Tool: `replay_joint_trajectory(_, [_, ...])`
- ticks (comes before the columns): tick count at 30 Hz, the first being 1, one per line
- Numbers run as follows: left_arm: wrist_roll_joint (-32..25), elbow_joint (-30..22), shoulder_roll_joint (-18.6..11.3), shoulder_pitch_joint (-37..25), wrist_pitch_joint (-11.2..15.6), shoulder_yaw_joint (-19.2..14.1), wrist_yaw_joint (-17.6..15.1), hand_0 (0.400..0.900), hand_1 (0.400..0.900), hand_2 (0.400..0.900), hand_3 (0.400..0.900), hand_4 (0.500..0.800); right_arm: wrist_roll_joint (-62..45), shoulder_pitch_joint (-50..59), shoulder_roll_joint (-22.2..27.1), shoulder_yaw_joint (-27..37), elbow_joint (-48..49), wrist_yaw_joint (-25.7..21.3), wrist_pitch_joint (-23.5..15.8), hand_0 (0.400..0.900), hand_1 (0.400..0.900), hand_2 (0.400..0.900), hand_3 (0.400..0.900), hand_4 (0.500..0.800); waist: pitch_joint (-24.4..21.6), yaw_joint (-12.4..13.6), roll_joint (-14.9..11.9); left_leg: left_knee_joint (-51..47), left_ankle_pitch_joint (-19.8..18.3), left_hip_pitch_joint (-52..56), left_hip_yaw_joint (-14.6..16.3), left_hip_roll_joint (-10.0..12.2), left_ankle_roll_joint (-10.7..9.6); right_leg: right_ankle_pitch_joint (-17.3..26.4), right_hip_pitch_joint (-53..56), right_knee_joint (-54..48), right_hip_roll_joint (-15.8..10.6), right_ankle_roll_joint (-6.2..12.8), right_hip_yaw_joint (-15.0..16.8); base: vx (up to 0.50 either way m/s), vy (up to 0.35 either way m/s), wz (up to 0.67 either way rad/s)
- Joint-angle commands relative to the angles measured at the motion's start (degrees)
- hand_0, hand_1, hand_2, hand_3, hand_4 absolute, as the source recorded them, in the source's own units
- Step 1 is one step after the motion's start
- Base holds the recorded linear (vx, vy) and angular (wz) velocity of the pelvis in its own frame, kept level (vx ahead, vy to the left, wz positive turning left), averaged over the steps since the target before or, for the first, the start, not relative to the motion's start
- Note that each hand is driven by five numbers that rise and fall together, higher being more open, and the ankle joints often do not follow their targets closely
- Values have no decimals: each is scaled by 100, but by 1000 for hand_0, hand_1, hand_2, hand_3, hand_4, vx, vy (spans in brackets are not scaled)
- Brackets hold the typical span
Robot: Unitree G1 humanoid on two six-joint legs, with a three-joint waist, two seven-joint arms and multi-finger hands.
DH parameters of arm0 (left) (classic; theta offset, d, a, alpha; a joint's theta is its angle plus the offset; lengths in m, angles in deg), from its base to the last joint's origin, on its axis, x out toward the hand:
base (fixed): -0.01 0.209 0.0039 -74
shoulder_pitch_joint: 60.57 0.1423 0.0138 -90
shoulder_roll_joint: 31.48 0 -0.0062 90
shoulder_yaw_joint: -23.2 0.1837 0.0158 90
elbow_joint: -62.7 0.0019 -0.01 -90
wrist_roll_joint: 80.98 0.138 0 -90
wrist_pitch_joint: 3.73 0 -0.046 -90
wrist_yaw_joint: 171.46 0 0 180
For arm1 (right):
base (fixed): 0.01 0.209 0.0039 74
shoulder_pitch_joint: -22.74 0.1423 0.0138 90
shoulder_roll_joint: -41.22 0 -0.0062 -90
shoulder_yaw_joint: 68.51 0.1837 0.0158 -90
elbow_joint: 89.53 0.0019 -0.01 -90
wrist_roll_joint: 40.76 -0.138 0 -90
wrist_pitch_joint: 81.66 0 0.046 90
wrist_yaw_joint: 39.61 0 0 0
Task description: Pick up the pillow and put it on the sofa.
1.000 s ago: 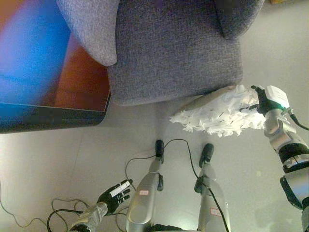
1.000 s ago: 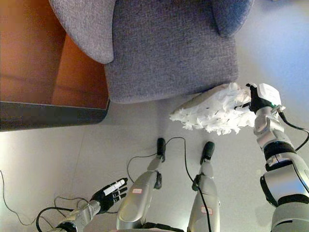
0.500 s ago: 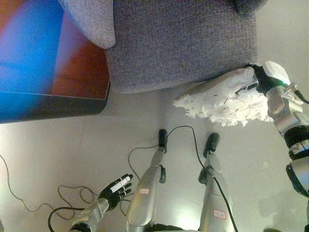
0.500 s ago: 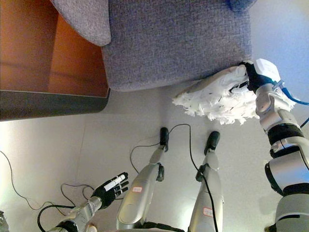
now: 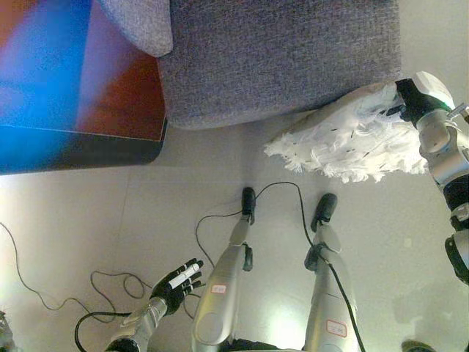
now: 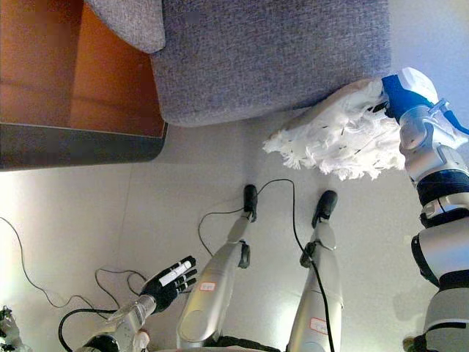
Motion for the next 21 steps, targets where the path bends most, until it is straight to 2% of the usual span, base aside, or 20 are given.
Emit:
replay_joint_trajectory(1, [-93, -103, -313, 742, -52, 194, -124, 900, 900, 900, 900, 800, -302, 683, 480, -250, 413, -76, -353, 400, 400, 400, 400, 500, 143, 141, 112, 252, -371, -44, -275, -360, 7, -929, 411, 491, 276, 80, -361, -3, 2, -3])
replay_joint_trajectory(9, [3, -193, -394, 809, -214, 159, -243, 900, 900, 900, 900, 800, -416, 440, 538, -140, 536, 335, -560, 400, 400, 400, 400, 500, 143, 85, -27, 137, -416, 538, -275, -317, -12, -893, 1018, 246, 296, 77, -442, 0, 0, -2])
replay_joint_trajectory(16, [333, -50, -521, 784, -455, -25, -326, 900, 900, 900, 900, 800, -660, 44, 604, -70, 977, 913, -827, 400, 400, 400, 400, 500, 114, 25, -445, -59, -507, 1414, -237, -214, -58, -734, 2040, -278, 323, 144, -559, 40, -33, -3])
replay_joint_trajectory(21, [618, 234, -584, 775, -641, -190, -482, 900, 900, 900, 900, 800, -803, -188, 670, -35, 1380, 1320, -792, 400, 400, 400, 400, 500, -268, 11, -784, -196, -637, 1928, -146, -131, -93, -598, 2759, -761, 366, 235, -612, 106, -24, 2])
